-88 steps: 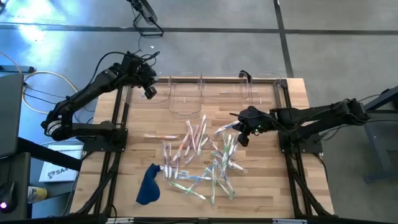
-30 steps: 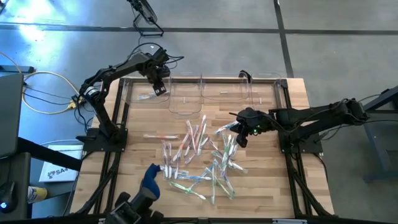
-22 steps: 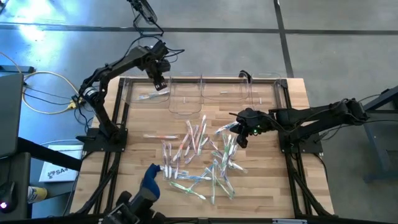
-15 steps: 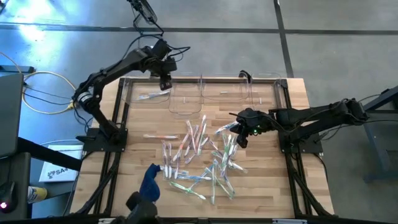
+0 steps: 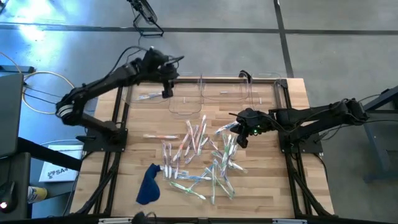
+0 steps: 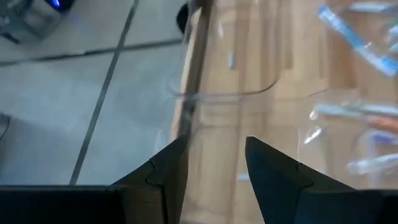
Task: Pick & Place Toothbrushes
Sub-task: Put the purple toothbrush into the right transparent bin
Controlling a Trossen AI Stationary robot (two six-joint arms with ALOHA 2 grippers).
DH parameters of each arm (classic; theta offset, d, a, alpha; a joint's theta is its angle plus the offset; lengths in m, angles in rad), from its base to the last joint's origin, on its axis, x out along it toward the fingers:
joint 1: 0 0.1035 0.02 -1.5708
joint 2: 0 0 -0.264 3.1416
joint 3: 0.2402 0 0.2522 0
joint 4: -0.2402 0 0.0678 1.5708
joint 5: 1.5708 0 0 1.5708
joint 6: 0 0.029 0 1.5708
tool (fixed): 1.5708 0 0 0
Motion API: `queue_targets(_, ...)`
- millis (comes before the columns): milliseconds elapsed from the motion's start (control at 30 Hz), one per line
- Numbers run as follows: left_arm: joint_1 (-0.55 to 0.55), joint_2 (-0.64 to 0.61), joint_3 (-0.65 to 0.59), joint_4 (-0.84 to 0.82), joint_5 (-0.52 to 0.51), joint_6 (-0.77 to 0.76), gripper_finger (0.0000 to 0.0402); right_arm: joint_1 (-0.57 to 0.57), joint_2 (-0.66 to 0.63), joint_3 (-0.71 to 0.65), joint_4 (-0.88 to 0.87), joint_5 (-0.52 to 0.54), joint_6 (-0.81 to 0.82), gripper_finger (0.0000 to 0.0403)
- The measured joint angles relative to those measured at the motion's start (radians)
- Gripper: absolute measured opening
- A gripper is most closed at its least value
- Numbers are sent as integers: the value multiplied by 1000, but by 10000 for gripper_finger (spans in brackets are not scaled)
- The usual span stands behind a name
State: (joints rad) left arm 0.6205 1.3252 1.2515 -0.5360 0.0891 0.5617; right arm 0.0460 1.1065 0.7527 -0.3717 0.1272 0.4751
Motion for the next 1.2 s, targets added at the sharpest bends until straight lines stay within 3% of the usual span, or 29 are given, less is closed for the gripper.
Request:
queue_targets(200,-95,-130,-188,160,-5,-60,154,0,0,0,-16,0,0,2)
queue_targets(333,-156,-196,-245,193,-6,-78,154,0,0,0,-16,0,0,2)
queue_targets(667,-347,-284,-257,222,-202,-80,154,0,0,0,-15,1,-8,2)
queue_targets(1200,-538,-319,-258,258,-214,-42,154,0,0,0,-14,4,-47,2)
